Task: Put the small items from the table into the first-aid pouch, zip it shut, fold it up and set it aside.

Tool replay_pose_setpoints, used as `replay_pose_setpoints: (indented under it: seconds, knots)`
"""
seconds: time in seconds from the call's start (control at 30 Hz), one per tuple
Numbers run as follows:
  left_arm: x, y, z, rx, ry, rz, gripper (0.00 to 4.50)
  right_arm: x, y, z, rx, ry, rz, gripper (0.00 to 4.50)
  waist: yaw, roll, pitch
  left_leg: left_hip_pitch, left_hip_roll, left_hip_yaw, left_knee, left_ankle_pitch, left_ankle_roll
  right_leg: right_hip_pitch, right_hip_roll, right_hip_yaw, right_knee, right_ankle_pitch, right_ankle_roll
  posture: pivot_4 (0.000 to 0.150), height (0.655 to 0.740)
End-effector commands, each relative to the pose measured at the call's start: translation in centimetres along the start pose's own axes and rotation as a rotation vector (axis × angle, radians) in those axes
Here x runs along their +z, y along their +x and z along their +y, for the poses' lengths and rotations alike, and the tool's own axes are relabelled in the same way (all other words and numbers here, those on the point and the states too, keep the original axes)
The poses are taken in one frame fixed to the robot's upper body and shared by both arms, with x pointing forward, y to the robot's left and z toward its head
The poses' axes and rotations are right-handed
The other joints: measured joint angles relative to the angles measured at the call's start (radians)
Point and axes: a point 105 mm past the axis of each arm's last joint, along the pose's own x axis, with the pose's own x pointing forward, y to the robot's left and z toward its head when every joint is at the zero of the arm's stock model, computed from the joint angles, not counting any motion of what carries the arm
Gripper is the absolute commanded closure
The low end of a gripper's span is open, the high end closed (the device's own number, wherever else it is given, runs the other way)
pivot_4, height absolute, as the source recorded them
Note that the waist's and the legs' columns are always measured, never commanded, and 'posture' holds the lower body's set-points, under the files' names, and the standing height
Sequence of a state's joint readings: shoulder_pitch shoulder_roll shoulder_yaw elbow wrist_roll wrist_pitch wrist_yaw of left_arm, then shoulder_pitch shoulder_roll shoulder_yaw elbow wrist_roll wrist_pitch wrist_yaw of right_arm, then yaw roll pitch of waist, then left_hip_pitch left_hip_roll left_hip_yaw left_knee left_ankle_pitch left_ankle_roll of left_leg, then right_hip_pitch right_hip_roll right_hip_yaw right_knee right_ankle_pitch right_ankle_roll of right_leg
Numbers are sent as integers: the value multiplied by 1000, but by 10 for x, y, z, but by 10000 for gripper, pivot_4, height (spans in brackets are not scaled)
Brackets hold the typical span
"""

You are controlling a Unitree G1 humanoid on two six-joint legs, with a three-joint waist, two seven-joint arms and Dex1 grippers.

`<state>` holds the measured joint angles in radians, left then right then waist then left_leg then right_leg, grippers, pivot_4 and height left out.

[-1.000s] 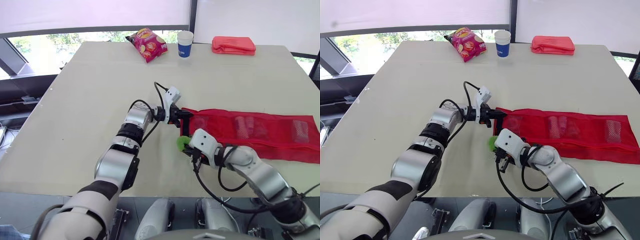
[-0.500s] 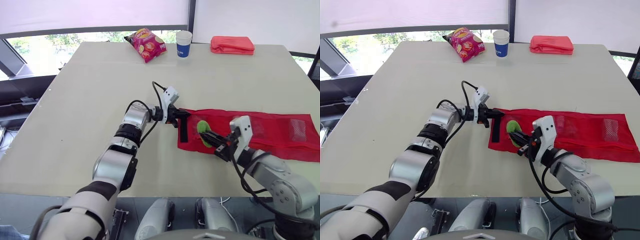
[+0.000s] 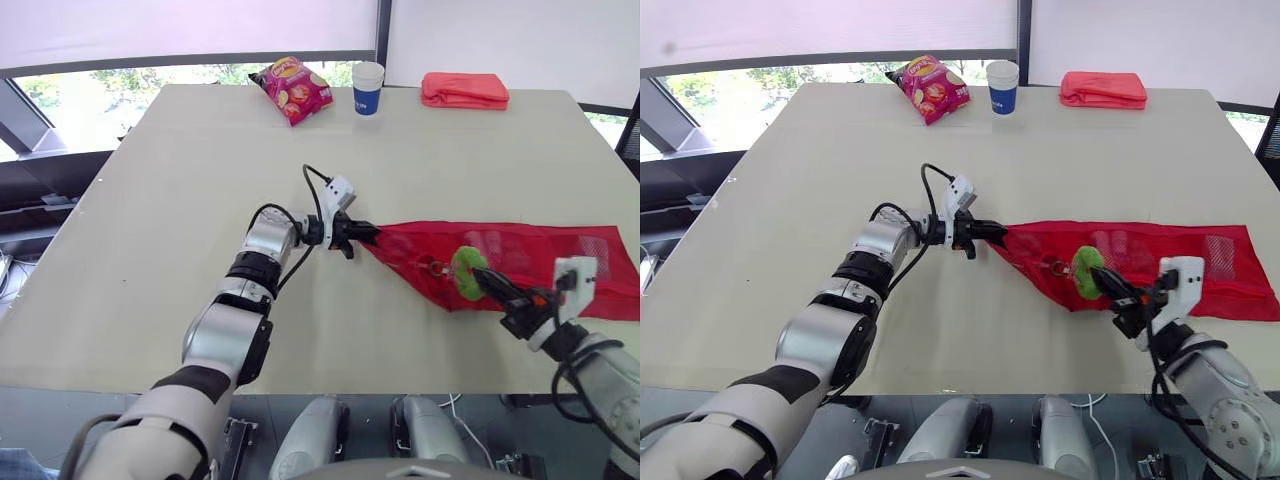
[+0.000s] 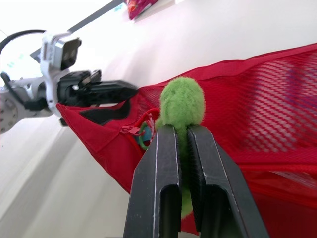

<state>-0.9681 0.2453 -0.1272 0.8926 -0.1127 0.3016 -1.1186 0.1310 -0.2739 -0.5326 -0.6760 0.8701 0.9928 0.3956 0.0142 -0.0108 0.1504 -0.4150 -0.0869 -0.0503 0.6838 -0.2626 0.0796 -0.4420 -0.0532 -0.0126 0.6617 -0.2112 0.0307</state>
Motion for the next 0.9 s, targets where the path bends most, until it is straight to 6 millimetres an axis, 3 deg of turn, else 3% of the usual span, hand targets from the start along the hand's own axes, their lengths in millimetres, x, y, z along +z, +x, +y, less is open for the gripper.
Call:
replay_pose_setpoints:
  seconds: [0.03, 0.3, 0.57, 0.6, 0.83, 0.9]
  knots:
    - [-1, -9, 5, 28, 41, 11, 45000, 11, -4, 11, 47, -26, -43, 43260, 0, 0, 0, 0, 0, 0, 0, 0, 0, 0, 0, 0, 0, 0, 0, 1500, 7395]
    - [11, -10, -10, -82, 70, -74, 45000, -1, 24, 66, 243, -75, 18, 43260, -2, 0, 0, 0, 0, 0, 0, 0, 0, 0, 0, 0, 0, 0, 0, 1500, 7395]
    - [19, -14, -10, -94, 72, -122, 45000, 2, 44, 93, 325, -103, 2, 43260, -1, 0, 0, 0, 0, 0, 0, 0, 0, 0, 0, 0, 0, 0, 0, 1500, 7395]
    - [19, -14, -10, -94, 70, -125, 38489, 4, 45, 95, 333, -98, -5, 45000, -1, 0, 0, 0, 0, 0, 0, 0, 0, 0, 0, 0, 0, 0, 0, 1500, 7395]
    - [17, -27, 3, -26, -40, -136, 4657, 8, 46, 95, 323, -98, -22, 45000, -2, 0, 0, 0, 0, 0, 0, 0, 0, 0, 0, 0, 0, 0, 0, 1500, 7395]
    - [7, -39, 2, -48, -131, -109, 1094, 9, 46, 94, 312, -98, -28, 45000, -4, 0, 0, 0, 0, 0, 0, 0, 0, 0, 0, 0, 0, 0, 0, 1500, 7395]
